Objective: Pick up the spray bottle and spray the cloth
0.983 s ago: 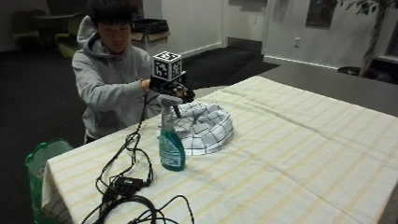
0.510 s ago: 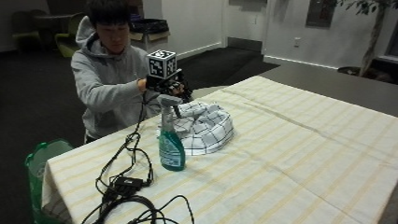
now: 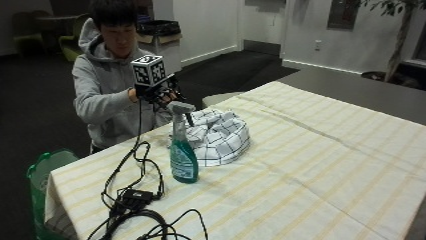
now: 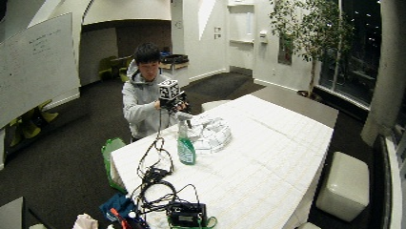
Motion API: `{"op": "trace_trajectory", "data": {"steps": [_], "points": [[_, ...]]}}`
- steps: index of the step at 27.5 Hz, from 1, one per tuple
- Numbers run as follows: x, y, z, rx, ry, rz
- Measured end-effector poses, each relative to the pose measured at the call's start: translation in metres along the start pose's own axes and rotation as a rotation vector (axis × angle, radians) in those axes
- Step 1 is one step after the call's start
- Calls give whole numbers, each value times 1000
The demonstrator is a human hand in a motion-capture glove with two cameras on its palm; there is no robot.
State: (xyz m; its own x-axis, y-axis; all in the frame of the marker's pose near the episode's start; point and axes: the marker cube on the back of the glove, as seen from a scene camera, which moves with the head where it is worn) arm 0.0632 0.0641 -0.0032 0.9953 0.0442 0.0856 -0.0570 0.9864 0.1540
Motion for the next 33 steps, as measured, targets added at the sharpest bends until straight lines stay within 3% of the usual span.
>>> {"op": "trace_trajectory", "data": {"steps": [15,33], "points": [[98,9,-11,167,-203,198],[136,-49,6,330,-607,325]]}}
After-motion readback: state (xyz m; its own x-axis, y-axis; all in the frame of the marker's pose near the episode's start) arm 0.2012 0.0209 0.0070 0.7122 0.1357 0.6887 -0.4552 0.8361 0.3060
